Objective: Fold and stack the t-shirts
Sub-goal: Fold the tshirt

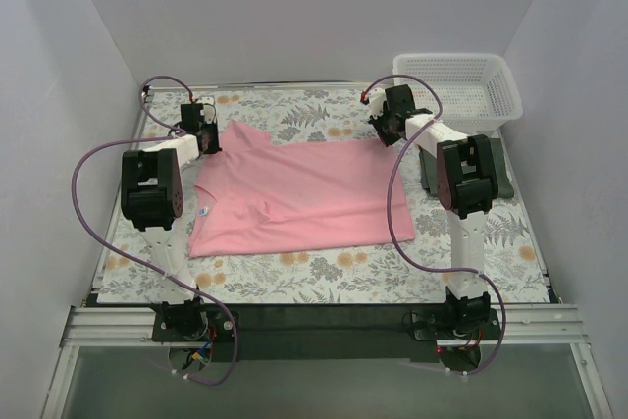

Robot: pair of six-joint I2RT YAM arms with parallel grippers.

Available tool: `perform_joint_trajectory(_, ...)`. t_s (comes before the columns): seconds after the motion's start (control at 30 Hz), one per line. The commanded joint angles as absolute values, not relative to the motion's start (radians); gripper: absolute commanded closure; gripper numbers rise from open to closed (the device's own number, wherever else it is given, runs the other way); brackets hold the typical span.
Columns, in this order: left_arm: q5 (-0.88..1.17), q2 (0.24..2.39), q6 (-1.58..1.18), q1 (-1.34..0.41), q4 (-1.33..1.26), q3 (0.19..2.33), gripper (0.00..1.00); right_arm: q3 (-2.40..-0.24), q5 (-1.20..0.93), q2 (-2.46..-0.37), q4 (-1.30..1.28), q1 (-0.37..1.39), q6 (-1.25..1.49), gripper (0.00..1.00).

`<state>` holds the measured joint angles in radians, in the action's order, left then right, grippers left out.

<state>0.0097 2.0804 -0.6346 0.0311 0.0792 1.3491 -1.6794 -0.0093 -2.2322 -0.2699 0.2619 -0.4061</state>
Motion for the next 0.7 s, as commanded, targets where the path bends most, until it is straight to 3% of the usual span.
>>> perform_joint_trajectory(0.0,-0.005,1.984,-0.658,0.04,0.133,1.335,1.0,-1.69,-0.005,-2.22,-0.354,0.258,-0.414,0.99)
perform_joint_trajectory(0.67,-0.041,1.826,-0.718,0.04,0.133,1.27,1.0,-1.591,-0.005,-2.037,-0.341,0.252,-0.351,0.99)
